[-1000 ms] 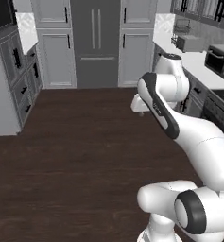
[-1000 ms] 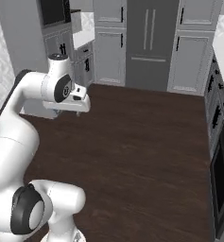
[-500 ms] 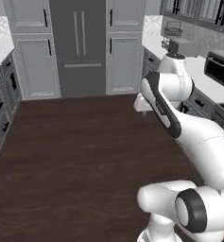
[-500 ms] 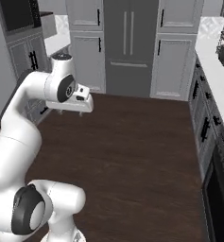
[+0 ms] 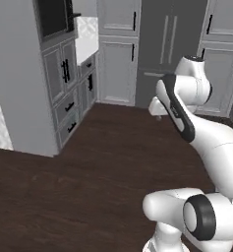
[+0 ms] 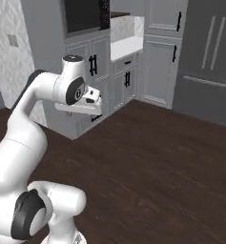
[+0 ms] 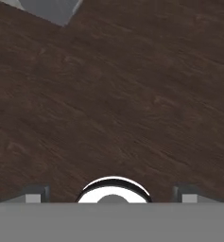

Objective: Navigate to the microwave.

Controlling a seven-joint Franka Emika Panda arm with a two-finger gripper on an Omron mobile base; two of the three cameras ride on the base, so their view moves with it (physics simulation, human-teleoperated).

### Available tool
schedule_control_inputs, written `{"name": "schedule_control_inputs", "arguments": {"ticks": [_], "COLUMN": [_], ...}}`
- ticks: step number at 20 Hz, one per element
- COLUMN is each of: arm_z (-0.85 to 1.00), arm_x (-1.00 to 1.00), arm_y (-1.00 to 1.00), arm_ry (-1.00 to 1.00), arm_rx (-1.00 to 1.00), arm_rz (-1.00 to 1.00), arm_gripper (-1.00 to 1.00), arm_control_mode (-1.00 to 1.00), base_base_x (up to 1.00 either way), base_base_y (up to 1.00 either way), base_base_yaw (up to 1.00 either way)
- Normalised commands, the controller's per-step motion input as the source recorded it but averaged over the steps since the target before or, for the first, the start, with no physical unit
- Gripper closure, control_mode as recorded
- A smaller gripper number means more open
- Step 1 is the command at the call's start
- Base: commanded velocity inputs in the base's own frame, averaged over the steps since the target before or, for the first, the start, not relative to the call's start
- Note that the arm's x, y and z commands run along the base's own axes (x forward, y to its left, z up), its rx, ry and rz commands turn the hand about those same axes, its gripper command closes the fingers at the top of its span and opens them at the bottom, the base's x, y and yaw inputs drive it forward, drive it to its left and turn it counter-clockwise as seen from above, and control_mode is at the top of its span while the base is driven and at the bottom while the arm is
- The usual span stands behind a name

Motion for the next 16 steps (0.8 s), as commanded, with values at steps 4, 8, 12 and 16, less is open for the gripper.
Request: {"name": "schedule_control_inputs", "arguments": {"ticks": [4,8,12,16], "arm_z": [0.00,0.00,0.00,0.00], "arm_x": [0.00,0.00,0.00,0.00], "arm_y": [0.00,0.00,0.00,0.00], "arm_ry": [0.00,0.00,0.00,0.00], "arm_rx": [0.00,0.00,0.00,0.00], "arm_rz": [0.00,0.00,0.00,0.00], "arm_gripper": [-1.00,-1.00,-1.00,-1.00], "arm_control_mode": [1.00,1.00,1.00,1.00], "base_base_x": [1.00,1.00,1.00,1.00], "base_base_y": [0.00,-0.14,-0.39,-0.67], "base_base_yaw": [0.71,0.67,0.57,0.38]}}
